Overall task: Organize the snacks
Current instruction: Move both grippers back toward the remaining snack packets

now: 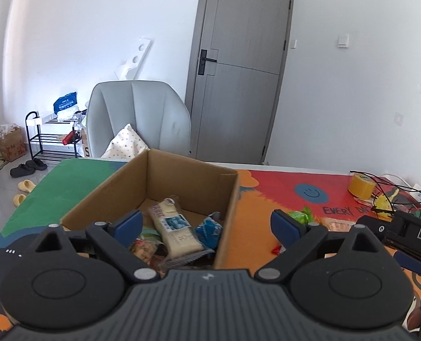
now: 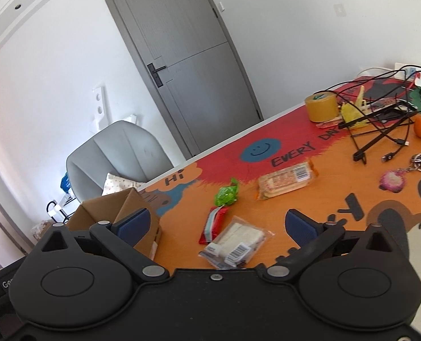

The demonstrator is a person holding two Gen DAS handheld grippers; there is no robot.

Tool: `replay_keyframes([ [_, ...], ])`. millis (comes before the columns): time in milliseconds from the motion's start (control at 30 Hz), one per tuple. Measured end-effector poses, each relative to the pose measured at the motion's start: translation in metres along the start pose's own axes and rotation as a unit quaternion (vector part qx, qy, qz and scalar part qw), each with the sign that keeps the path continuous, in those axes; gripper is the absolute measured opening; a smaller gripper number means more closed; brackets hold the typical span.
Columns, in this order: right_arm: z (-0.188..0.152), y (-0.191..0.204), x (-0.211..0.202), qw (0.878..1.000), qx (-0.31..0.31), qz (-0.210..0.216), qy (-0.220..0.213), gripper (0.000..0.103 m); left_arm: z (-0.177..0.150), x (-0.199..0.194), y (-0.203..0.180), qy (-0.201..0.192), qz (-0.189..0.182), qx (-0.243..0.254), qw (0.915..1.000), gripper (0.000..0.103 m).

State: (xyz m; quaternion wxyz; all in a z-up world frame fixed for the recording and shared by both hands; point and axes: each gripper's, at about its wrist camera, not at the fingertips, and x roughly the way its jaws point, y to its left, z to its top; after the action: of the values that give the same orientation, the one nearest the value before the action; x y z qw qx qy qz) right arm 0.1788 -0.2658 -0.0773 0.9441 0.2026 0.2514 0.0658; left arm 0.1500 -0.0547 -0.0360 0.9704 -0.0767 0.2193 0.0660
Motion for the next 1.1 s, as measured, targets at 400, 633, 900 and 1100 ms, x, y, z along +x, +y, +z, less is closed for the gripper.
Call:
replay_keyframes([
  [400, 0.005, -0.044, -0.011, 0.999, 0.030, -0.020, -0.013, 0.103, -0.007, -0.002, -0.031, -0.006, -0.028, 0.014, 0.9995, 0.096],
  [633, 0.005, -0.065, -0.009, 0.998, 0.048, -0.029, -0.013, 0.103, -0.011, 0.004, -0.046, -0.007, -0.045, 0.017, 0.9988, 0.096],
  [900, 0.002, -0.078, 0.000, 0.998, 0.056, -0.030, -0.004, 0.103, -0.019, 0.022, -0.062, 0.013, -0.053, 0.028, 0.9981, 0.096],
  [1100, -0.001, -0.081, 0.009, 0.998, 0.057, -0.030, 0.008, 0.103, -0.026, 0.038, -0.071, 0.030, -0.048, 0.030, 0.9980, 0.095],
])
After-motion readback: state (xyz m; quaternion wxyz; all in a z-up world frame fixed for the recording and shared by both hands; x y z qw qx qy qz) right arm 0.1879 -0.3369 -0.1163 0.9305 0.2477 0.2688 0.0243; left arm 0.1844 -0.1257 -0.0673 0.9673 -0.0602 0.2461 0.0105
